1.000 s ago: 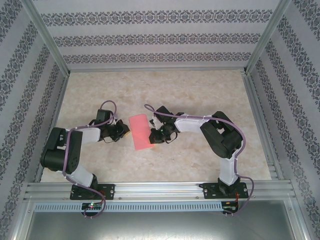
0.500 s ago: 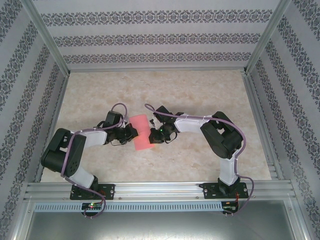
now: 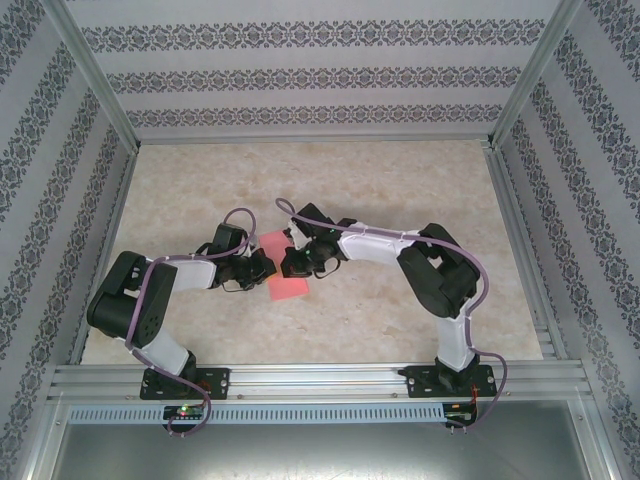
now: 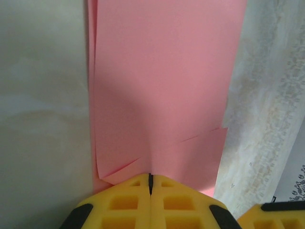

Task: Fold a paper plane with a square sheet of paper (pick it up from the middle)
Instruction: Fold the triangle a second time at the center of the table.

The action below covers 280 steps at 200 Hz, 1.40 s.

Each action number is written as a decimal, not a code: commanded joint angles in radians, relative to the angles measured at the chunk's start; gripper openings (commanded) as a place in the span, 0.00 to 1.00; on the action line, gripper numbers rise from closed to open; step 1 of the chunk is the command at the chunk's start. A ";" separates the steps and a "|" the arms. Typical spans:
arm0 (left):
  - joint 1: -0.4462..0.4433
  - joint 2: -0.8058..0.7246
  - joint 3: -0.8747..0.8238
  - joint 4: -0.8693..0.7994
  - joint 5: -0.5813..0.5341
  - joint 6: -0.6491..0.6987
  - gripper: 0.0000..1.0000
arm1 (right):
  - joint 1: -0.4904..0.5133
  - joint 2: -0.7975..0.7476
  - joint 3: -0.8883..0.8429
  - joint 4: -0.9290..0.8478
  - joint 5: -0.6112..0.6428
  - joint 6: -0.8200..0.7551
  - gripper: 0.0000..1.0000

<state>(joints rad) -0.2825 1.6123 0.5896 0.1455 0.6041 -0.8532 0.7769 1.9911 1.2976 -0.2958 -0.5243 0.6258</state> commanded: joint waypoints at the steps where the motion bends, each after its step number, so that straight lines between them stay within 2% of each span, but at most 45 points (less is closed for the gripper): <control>1: -0.008 0.016 0.002 -0.088 -0.077 -0.007 0.01 | 0.005 0.053 0.034 -0.042 0.026 0.001 0.00; 41: -0.008 0.027 0.014 -0.152 -0.103 -0.014 0.00 | 0.000 0.049 -0.004 -0.087 0.043 -0.023 0.00; 88: -0.009 0.036 0.015 -0.191 -0.137 -0.015 0.00 | -0.020 -0.036 -0.167 -0.083 0.051 -0.025 0.00; 128: -0.008 0.044 0.021 -0.172 -0.111 -0.013 0.00 | -0.044 -0.122 -0.298 -0.066 0.053 -0.021 0.00; 159: -0.008 0.027 0.046 -0.132 -0.049 0.000 0.00 | -0.066 -0.202 -0.319 0.015 0.040 0.015 0.00; 176: -0.009 -0.013 0.071 -0.127 -0.021 -0.001 0.11 | -0.070 -0.234 -0.302 0.080 0.046 0.047 0.09; 193: -0.007 -0.068 0.092 -0.144 -0.031 -0.007 0.30 | -0.079 -0.238 -0.290 0.154 0.064 0.081 0.23; 208: -0.006 -0.118 0.105 -0.176 -0.066 -0.010 0.46 | -0.091 -0.210 -0.263 0.209 0.066 0.099 0.31; 242: 0.021 -0.198 0.068 -0.208 -0.122 -0.042 0.69 | -0.102 -0.105 -0.177 0.275 0.024 0.110 0.34; 280: 0.033 -0.240 0.025 -0.208 -0.118 -0.055 0.87 | -0.107 -0.029 -0.126 0.280 -0.021 0.080 0.36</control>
<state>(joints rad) -0.2592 1.3933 0.6441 -0.0185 0.5018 -0.8944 0.6777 1.9194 1.1381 -0.0364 -0.5068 0.7166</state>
